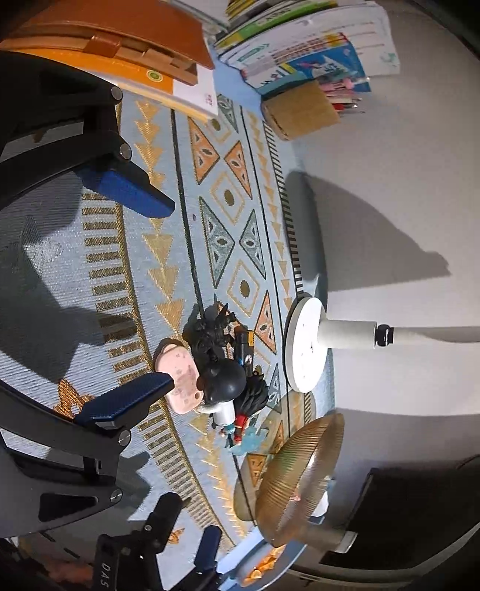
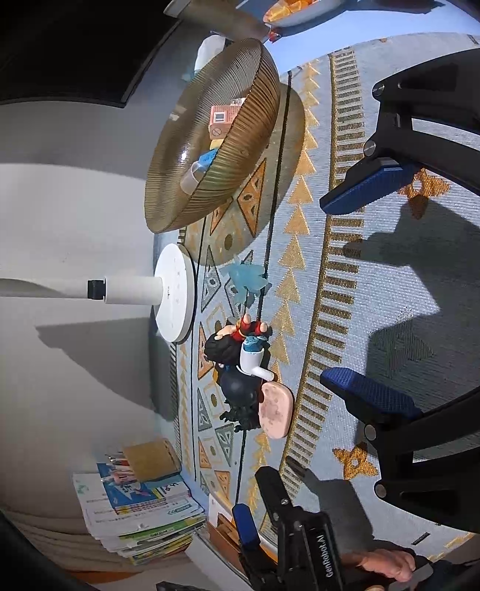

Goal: Organize rigid objects

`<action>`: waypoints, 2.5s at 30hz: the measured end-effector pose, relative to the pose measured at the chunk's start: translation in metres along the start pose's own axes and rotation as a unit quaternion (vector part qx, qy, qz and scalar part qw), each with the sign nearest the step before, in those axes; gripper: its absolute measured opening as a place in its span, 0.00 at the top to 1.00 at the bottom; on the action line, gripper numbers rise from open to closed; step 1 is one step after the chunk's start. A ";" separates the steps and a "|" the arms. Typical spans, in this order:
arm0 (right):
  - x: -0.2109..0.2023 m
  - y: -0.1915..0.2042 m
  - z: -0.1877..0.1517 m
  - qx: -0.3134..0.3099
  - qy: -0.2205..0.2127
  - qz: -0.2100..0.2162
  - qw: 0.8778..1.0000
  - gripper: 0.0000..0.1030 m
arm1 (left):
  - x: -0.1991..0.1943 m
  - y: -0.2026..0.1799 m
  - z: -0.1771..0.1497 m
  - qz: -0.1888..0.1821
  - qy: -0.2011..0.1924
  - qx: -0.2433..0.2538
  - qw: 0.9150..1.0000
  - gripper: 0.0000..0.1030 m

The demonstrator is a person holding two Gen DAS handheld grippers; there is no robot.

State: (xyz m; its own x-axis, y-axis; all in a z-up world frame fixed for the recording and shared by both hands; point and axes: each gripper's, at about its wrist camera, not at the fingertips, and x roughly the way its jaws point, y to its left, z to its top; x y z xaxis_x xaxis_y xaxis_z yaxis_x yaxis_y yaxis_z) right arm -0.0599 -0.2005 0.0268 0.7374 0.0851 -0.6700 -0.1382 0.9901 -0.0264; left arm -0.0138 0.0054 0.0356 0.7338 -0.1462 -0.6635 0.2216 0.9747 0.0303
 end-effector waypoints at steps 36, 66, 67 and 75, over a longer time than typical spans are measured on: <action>-0.004 -0.001 -0.001 0.010 -0.008 0.018 1.000 0.19 | 0.010 -0.008 -0.001 0.025 0.028 0.022 0.999 0.18; 0.004 -0.008 0.063 -0.025 0.059 0.116 0.991 0.18 | 0.067 -0.047 0.023 -0.049 0.125 0.024 0.991 0.36; 0.013 -0.006 0.068 -0.026 0.063 0.122 0.990 0.19 | 0.068 -0.044 0.023 -0.058 0.124 0.020 0.990 0.44; 0.082 0.016 0.092 -0.029 0.095 0.144 0.985 0.49 | 0.050 -0.009 0.010 -0.083 0.134 0.030 0.987 0.47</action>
State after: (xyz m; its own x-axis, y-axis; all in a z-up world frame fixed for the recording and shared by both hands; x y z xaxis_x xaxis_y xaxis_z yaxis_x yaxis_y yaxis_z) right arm 0.0591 -0.1671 0.0401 0.5257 0.3335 -0.7826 -0.3654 0.9193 0.1463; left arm 0.0274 -0.0122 0.0097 0.4891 -0.2460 -0.8368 0.3685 0.9278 -0.0574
